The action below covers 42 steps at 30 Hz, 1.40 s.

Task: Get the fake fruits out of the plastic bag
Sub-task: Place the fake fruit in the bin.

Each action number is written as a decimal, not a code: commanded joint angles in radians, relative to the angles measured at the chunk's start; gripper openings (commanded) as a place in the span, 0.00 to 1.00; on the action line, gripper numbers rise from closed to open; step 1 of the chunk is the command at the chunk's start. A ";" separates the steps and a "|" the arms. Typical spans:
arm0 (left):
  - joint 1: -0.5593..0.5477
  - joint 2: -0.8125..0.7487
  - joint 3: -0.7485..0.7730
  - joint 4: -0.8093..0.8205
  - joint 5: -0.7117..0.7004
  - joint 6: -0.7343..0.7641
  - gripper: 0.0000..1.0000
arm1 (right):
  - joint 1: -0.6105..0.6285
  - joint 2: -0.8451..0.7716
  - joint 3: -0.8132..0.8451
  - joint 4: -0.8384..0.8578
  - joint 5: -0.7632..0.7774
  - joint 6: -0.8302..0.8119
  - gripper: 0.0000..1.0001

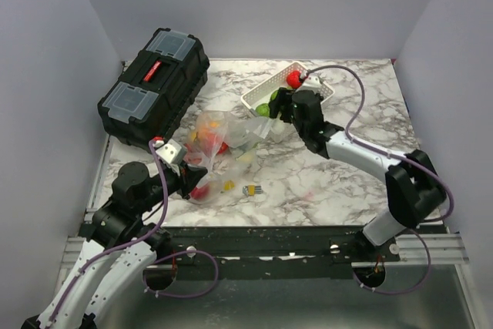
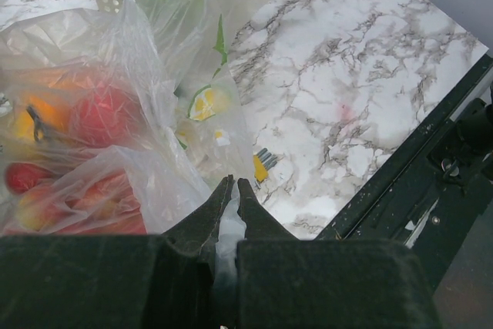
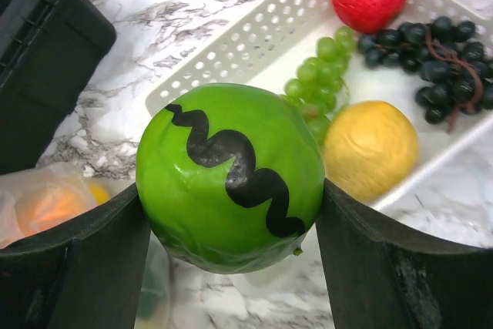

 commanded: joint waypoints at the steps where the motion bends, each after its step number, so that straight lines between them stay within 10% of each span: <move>1: 0.002 -0.018 -0.005 0.010 -0.025 0.001 0.00 | -0.003 0.141 0.173 -0.184 -0.034 -0.021 0.25; 22: 0.002 -0.028 -0.014 0.037 0.062 0.009 0.00 | -0.005 0.242 0.240 -0.294 0.025 -0.047 1.00; 42: 0.002 0.011 -0.017 0.059 0.118 0.008 0.00 | -0.005 -0.243 -0.140 -0.280 -0.320 0.025 0.98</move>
